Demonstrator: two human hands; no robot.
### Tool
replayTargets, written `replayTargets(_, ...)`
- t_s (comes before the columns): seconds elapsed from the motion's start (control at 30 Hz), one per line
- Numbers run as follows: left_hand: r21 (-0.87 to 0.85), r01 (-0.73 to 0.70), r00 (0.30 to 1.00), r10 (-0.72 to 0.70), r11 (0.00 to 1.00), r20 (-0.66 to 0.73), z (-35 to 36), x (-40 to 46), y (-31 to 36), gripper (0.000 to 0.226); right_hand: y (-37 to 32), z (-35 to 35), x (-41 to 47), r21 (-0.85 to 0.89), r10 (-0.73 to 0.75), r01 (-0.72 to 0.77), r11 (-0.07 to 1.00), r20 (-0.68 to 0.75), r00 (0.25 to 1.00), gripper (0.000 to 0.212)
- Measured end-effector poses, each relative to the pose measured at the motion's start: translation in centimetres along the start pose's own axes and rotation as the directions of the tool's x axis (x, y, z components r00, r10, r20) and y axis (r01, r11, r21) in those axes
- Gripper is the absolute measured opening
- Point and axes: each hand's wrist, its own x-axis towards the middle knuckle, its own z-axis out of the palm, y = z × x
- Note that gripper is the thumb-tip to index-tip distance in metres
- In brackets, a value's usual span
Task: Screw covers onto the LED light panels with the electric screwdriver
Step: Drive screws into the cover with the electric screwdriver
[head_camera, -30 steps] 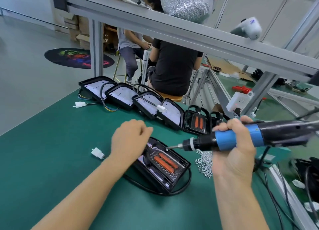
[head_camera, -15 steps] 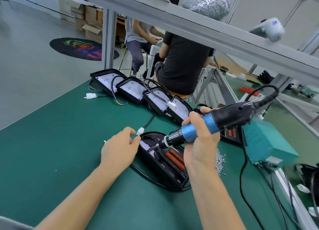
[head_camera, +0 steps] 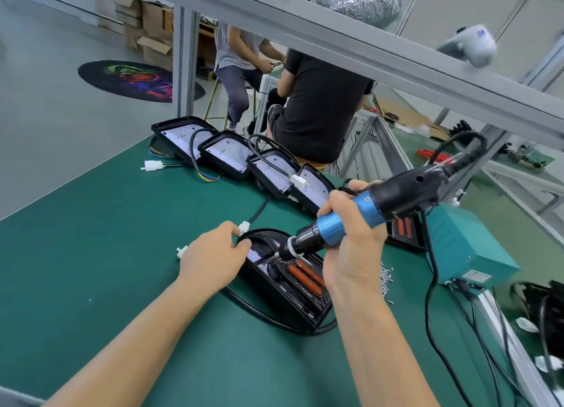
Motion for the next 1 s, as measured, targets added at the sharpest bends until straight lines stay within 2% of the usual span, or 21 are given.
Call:
replayTargets(0.13,0.083,0.000,1.000,-0.002,0.997,0.026,0.2,0.2,0.1,0.033,0.5,0.4,-0.1,-0.053,0.050,-0.049,0.997,0.012,0.999,0.027)
replayTargets(0.23,0.093,0.009,0.999,-0.012,0.996,0.030,0.3,0.6,0.1,0.027,0.7,0.4,-0.1,-0.033,0.032,-0.031,0.999,0.010,0.999,0.026)
replayTargets(0.77,-0.057,-0.062,0.998,0.061,0.996,-0.014,1.2,0.7,-0.5,0.018,1.1,0.6,0.2,-0.050,0.020,-0.020,0.999,0.014,1.000,0.026)
replayTargets(1.0,-0.181,-0.029,0.998,0.038,0.983,0.044,0.8,0.3,-0.1,0.022,0.9,0.7,0.2,-0.052,0.013,-0.011,0.999,0.054,0.998,0.023)
